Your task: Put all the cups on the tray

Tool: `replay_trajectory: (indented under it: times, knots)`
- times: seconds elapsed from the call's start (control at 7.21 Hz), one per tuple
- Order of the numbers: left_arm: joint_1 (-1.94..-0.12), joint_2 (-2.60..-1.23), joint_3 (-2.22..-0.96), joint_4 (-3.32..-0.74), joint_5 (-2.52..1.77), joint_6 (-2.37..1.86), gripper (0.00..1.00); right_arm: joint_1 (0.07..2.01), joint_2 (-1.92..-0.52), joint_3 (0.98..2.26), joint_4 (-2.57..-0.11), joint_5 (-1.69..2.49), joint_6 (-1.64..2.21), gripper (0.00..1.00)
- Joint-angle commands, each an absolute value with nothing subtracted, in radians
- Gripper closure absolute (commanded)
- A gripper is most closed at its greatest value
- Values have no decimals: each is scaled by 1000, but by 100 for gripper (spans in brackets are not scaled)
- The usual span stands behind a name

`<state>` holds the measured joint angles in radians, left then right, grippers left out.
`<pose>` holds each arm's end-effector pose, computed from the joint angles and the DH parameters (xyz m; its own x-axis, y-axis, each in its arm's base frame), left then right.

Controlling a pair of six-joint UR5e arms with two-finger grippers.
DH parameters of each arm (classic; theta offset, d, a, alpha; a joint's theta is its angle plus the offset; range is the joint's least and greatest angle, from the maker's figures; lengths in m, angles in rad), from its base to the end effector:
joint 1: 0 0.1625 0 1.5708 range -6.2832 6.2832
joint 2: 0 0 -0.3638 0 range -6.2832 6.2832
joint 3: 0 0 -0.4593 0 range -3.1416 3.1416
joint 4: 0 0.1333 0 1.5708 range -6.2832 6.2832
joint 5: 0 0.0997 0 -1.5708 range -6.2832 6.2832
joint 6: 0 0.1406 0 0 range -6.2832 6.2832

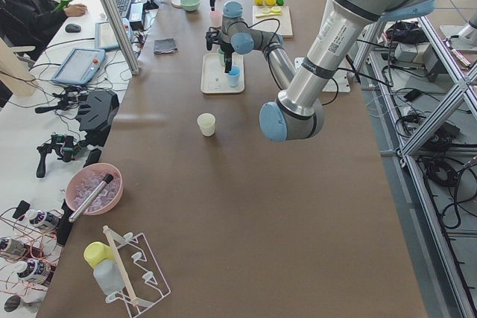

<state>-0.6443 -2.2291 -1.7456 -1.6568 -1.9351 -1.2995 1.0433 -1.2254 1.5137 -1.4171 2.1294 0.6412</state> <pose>0.5068 -0.4848 0.1108 0.5569 -0.1052 -0.8239 0.1925 0.9813 0.0049 -0.3039 -0.6384 0.4393 0.7679 -0.0319 0.6398 -0.0054 0.9984 0.0562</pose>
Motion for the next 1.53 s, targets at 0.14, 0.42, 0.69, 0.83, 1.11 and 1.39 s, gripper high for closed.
replay_trajectory:
  times: [0.14, 0.42, 0.69, 0.83, 1.11, 1.39]
  knots:
    - [-672, -2226, -1773, -1626, -1950, -1295, 3, 1016, -1229, 1447, -1329, 2126, 650, 11]
    - [-719, -2224, -1831, -1544, -1989, -1235, 3, 994, -1223, 1450, -1316, 2135, 643, 100]
    - [-732, -2229, -1836, -1537, -2008, -1233, 3, 1008, -1216, 1460, -1309, 2222, 644, 100]
    - [-761, -2227, -1860, -1531, -2029, -1233, 3, 1056, -1215, 1483, -1310, 2315, 646, 100]
    - [-857, -2183, -1864, -1480, -2074, -1034, 3, 1100, -1171, 1550, -1379, 2396, 663, 100]
    - [-932, -2074, -1835, -1506, -2069, -768, 3, 1083, -1076, 1638, -1523, 2393, 765, 100]
